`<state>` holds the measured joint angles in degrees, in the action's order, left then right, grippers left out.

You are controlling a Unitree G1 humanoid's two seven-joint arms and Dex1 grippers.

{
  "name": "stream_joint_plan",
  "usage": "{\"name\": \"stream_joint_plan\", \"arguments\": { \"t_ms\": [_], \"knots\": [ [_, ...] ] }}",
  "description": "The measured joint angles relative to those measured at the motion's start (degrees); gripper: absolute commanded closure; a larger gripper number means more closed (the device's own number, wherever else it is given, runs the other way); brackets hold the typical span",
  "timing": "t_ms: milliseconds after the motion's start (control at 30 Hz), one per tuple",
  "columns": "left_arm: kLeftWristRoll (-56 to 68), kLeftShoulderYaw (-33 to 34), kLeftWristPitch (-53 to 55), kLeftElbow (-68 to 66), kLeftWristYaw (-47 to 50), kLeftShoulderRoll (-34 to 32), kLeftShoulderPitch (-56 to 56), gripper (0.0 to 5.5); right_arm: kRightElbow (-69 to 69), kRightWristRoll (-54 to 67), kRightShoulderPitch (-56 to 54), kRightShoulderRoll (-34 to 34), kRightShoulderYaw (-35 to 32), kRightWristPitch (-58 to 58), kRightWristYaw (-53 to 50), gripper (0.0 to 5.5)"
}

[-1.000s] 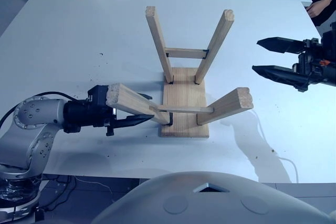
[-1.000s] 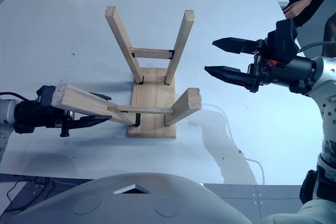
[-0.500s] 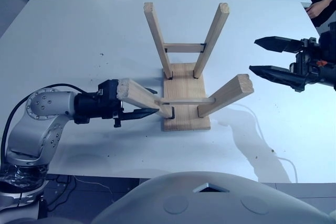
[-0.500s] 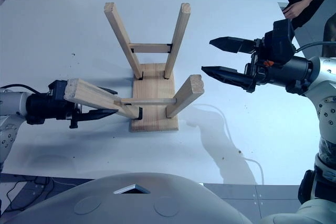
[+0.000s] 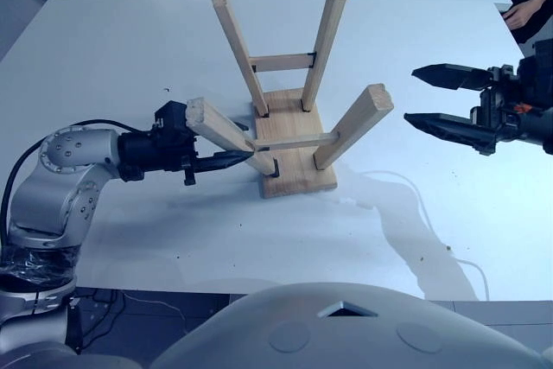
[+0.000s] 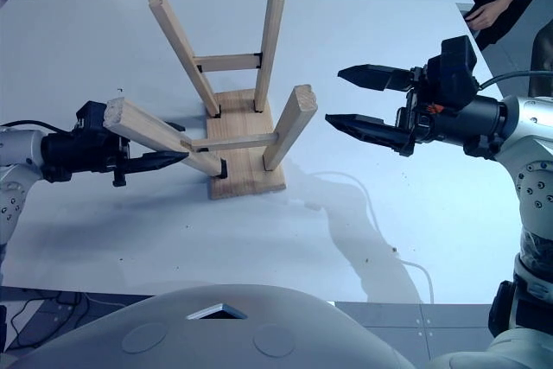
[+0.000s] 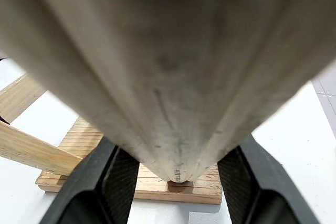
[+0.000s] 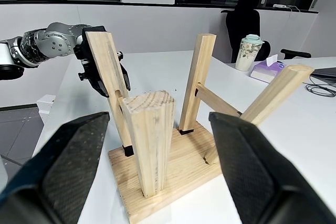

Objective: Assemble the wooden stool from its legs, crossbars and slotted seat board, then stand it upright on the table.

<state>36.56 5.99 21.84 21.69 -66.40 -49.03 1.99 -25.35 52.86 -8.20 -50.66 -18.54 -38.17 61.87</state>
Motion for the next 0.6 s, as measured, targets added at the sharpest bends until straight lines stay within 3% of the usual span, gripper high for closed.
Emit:
{"name": "stream_joint_plan", "arguments": {
  "t_ms": [600],
  "knots": [
    [-0.76, 0.63, 2.62, -1.56, -0.01, -1.77, 2.85, 3.45, -1.55, 0.21, 1.03, 0.66, -0.12, 0.09, -1.02, 2.00]
  ]
}}
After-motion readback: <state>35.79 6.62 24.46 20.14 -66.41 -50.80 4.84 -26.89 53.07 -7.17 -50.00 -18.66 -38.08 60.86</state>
